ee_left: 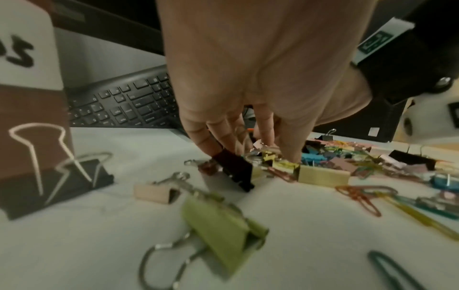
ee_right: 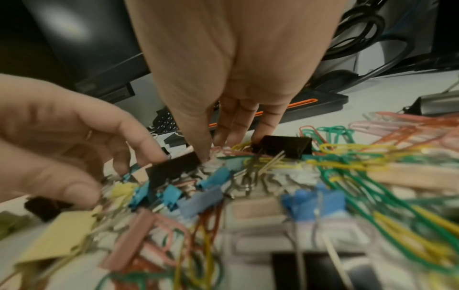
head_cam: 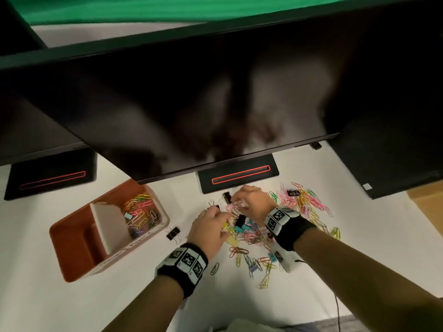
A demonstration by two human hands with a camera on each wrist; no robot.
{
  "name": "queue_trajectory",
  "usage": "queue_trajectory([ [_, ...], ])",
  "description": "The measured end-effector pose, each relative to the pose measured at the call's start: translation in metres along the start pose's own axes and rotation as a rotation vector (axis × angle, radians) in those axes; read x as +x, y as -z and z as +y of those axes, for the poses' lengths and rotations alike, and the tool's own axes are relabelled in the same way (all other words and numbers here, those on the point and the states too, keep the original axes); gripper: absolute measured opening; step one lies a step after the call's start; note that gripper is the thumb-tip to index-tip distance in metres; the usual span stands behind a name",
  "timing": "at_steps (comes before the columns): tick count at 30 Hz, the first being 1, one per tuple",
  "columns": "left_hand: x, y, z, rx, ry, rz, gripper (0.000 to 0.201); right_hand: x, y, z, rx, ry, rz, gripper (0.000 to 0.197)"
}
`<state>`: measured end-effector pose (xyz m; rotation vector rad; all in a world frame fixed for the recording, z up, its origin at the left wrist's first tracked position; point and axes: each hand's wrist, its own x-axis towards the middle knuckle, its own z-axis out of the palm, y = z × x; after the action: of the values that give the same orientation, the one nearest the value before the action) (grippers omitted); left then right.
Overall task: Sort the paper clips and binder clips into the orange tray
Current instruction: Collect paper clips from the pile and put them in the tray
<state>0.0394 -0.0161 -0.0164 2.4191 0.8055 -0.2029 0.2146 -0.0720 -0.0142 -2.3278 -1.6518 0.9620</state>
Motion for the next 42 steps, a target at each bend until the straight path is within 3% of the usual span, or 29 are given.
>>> queue_trajectory([
  [6, -0.002, -0.007, -0.009, -0.074, 0.039, 0.054, 0.022, -0.017, -0.008, 0.007, 0.070, 0.004, -0.044, 0.021],
  [17, -0.021, -0.001, -0.021, -0.270, 0.173, 0.239, 0.027, -0.027, -0.006, 0.012, 0.083, 0.011, -0.085, 0.007],
  [23, -0.023, 0.003, -0.013, -0.294, 0.164, 0.297, 0.017, -0.024, 0.004, 0.014, 0.102, -0.023, -0.186, 0.032],
  [28, -0.022, 0.014, -0.010, -0.283, 0.158, 0.353, 0.017, -0.029, 0.019, 0.017, 0.116, 0.023, -0.005, 0.022],
  [35, -0.026, 0.011, -0.004, 0.038, 0.100, 0.245, 0.017, -0.027, 0.038, 0.039, 0.168, -0.046, 0.145, 0.018],
  [39, -0.024, -0.007, 0.011, 0.046, 0.203, 0.023, 0.047, -0.025, 0.042, 0.051, 0.077, -0.110, 0.126, 0.021],
  [42, -0.016, -0.013, 0.017, 0.086, 0.287, 0.001, 0.057, -0.023, 0.037, 0.053, 0.010, -0.143, 0.090, 0.027],
])
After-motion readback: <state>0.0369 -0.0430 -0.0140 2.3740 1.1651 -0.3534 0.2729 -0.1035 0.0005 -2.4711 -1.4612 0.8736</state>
